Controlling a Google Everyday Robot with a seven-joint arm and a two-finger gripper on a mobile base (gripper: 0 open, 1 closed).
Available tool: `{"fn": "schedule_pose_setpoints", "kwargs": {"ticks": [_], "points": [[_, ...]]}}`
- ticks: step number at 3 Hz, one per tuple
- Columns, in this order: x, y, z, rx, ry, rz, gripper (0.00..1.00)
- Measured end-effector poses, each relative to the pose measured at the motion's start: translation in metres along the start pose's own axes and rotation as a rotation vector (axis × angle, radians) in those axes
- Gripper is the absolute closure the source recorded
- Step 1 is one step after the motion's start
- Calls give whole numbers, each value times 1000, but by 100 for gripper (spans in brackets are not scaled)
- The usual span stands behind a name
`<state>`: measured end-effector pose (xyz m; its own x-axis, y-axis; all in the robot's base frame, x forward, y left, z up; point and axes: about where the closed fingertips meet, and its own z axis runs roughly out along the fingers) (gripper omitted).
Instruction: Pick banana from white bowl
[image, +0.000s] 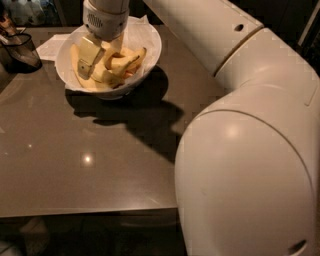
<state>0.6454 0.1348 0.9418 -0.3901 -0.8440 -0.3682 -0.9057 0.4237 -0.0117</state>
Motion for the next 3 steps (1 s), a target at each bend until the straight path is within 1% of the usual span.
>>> {"fn": "schedule_pose_setpoints", "kwargs": {"ticks": [1, 3], "points": [[-1, -2, 8, -10, 16, 7, 16], [-8, -5, 24, -24, 51, 3, 17]]}}
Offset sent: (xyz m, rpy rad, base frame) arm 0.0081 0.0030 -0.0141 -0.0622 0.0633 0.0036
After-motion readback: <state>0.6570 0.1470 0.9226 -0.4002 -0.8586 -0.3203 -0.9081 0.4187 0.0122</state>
